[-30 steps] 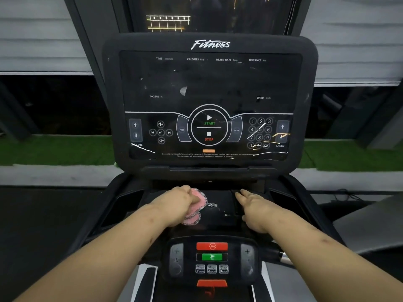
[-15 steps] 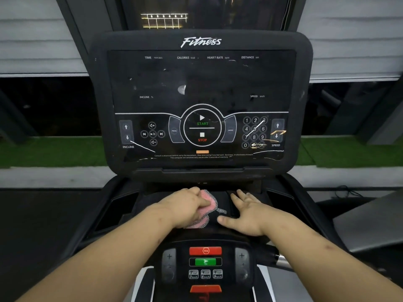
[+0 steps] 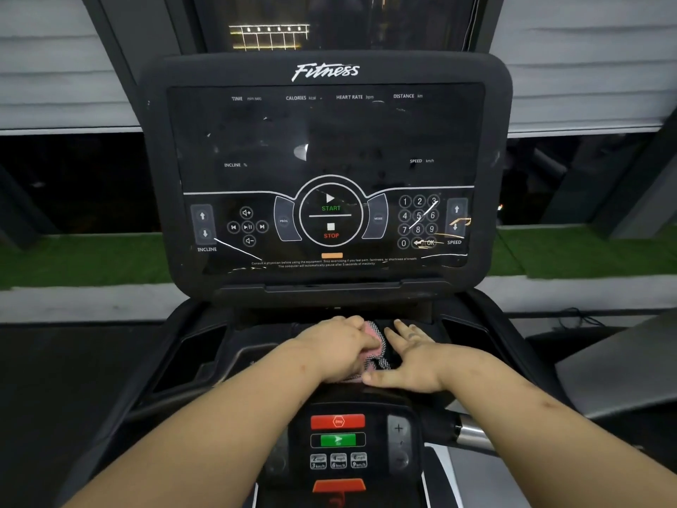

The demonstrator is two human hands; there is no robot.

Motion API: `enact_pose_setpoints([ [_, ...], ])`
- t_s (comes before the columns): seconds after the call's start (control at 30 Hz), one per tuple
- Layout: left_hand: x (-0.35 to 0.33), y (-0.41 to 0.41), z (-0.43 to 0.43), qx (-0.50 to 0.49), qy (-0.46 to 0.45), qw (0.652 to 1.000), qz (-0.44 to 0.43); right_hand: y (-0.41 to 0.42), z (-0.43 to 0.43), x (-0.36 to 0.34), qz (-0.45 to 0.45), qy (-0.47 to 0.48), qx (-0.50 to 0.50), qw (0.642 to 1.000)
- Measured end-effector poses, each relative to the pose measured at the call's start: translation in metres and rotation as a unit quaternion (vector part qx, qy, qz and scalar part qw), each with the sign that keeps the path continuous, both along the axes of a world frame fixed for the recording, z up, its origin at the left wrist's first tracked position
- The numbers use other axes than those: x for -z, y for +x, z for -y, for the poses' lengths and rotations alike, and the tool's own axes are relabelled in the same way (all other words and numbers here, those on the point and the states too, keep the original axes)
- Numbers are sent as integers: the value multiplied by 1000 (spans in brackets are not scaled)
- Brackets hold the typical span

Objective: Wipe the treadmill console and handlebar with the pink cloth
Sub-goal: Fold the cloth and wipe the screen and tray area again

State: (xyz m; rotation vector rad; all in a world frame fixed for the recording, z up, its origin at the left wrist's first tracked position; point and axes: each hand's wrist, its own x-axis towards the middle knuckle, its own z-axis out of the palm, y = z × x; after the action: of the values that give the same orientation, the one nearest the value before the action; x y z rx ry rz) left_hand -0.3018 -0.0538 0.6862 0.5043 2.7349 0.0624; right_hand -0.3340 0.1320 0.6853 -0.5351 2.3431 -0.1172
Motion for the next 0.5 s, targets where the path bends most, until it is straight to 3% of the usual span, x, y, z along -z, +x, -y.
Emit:
enact_pose_setpoints([
  [0.3,-9,21,46,-7,6,999,49,-1,1,1,4,4,5,1000],
  [0.5,-11,29,37,-41,79,990,106,-2,2,0,7,7,2,1000],
])
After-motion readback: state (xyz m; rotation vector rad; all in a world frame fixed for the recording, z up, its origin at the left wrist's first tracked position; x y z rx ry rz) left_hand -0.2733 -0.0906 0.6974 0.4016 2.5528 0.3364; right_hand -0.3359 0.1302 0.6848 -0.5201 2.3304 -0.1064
